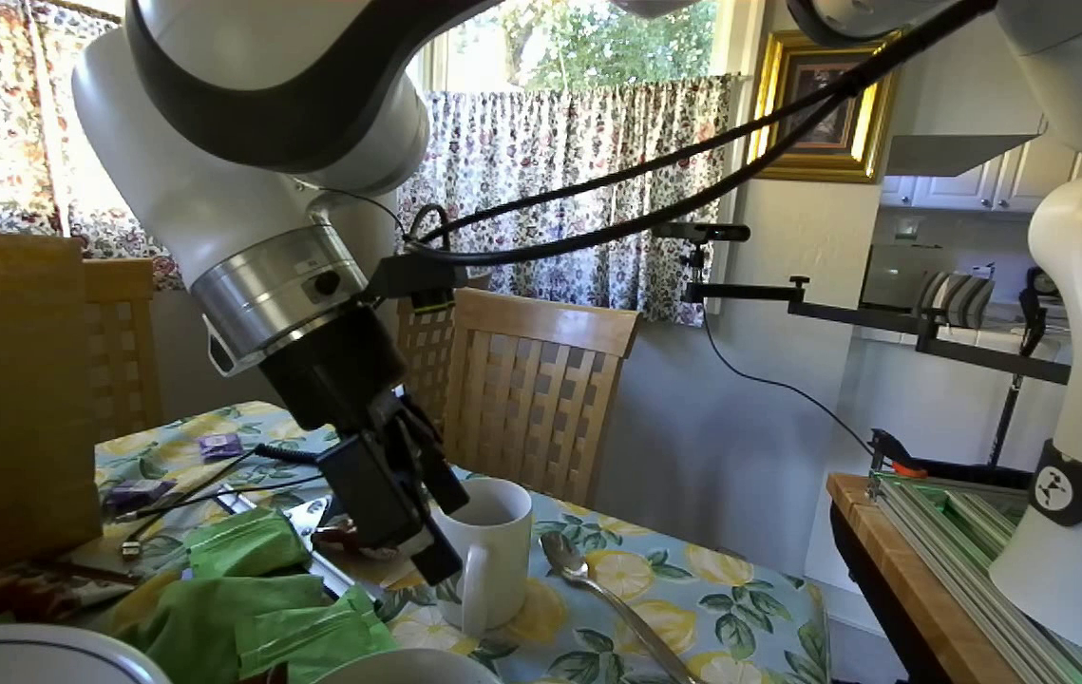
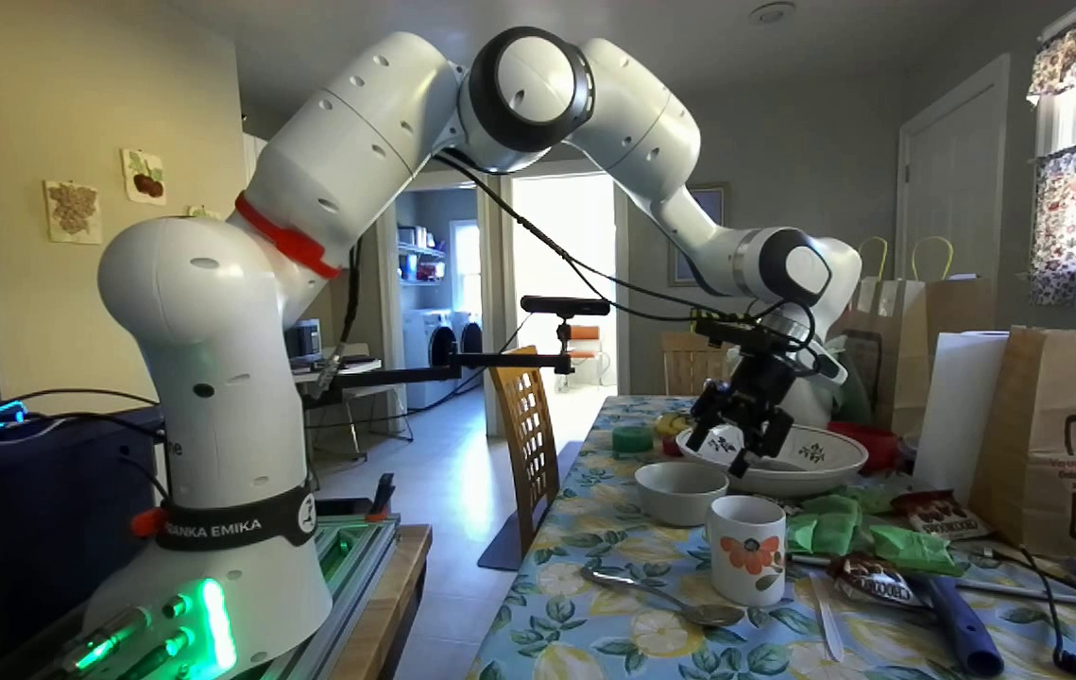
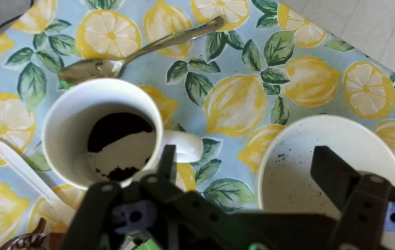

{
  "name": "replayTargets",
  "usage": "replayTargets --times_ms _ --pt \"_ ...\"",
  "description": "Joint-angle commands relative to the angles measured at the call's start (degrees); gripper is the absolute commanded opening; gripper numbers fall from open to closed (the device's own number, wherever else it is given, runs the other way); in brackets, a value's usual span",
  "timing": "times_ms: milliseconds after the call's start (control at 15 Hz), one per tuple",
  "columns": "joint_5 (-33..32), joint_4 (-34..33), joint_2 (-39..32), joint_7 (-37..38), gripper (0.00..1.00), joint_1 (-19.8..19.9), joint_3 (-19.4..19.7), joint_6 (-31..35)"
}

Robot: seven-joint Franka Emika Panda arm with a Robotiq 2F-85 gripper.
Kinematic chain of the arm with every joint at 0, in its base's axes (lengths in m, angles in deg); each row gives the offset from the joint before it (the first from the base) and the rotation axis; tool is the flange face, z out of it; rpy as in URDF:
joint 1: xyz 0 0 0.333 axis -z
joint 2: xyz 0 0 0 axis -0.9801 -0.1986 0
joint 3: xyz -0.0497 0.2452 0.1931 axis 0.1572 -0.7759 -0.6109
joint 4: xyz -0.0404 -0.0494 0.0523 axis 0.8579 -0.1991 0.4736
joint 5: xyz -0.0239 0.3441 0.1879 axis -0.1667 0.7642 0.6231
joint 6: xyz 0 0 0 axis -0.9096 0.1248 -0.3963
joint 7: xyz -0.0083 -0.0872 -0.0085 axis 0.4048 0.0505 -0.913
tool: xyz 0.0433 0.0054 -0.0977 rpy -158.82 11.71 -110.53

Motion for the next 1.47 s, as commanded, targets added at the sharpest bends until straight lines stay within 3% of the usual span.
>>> replayTargets --times_ms 0,1400 --pt "-0.24 -1.12 -1.31 0.15 1.0 -0.01 -0.47 -0.3" --pt "-0.26 -1.45 -5.29 0.24 1.0 -0.61 -0.52 5.42"
